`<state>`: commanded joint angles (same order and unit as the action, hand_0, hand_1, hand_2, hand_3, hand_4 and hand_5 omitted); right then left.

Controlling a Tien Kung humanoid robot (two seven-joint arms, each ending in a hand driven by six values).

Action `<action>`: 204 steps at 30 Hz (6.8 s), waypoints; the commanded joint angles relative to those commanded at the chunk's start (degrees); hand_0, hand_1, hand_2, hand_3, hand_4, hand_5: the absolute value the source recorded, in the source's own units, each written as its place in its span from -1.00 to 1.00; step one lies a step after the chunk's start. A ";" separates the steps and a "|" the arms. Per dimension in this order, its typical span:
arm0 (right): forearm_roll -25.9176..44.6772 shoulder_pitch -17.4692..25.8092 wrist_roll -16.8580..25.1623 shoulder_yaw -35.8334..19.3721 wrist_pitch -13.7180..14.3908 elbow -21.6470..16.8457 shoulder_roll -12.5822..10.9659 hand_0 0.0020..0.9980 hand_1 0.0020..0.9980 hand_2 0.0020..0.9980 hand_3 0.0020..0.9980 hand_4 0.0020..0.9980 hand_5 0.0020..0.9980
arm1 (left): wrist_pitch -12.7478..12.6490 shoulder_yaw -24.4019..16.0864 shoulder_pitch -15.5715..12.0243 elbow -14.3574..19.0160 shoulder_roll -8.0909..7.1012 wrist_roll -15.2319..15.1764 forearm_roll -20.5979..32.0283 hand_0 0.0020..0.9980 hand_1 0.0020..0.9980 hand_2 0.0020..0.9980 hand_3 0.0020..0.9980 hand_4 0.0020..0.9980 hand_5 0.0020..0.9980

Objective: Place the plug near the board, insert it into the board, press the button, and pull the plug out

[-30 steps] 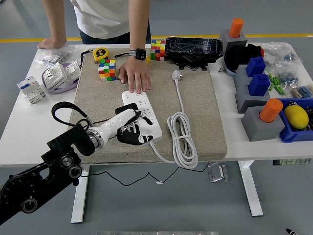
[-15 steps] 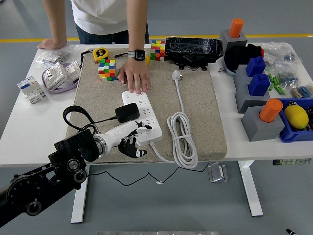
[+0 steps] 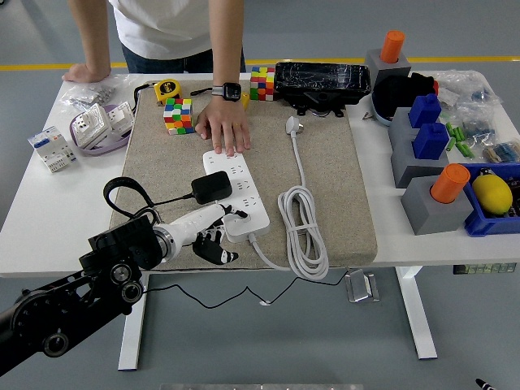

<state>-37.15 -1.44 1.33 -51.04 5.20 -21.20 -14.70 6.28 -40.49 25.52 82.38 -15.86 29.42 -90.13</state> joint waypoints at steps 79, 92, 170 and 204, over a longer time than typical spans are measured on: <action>0.15 0.09 -0.01 0.25 -0.02 -0.05 -0.06 0.19 0.27 0.25 0.10 0.88 -0.05 | -26.09 7.21 11.70 -29.31 5.84 -20.69 -8.40 -0.33 -0.19 -0.06 0.08 0.58 -0.81; 0.08 0.10 0.01 0.19 -0.01 -0.04 -0.06 0.19 0.26 0.25 0.10 0.88 -0.05 | -27.20 6.63 11.58 -28.72 5.60 -23.53 -6.50 -0.49 -0.41 -0.32 0.00 0.40 -0.99; 0.04 0.10 0.00 -0.35 -0.16 -0.10 0.31 0.19 0.26 0.24 0.10 0.88 -0.06 | -29.65 -1.73 7.87 -24.32 3.53 -32.33 -2.68 0.19 0.33 0.35 0.44 1.00 -0.04; 0.10 0.29 0.16 0.33 -0.17 -0.11 0.13 0.19 0.26 0.25 0.10 0.88 -0.05 | -27.53 -0.78 7.67 -26.09 3.43 -29.66 -4.44 0.16 0.33 0.35 0.43 1.00 -0.04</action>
<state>-37.04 -1.15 1.49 -50.70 5.02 -21.31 -14.57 -21.25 -41.27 33.19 56.30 -12.43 -0.24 -94.57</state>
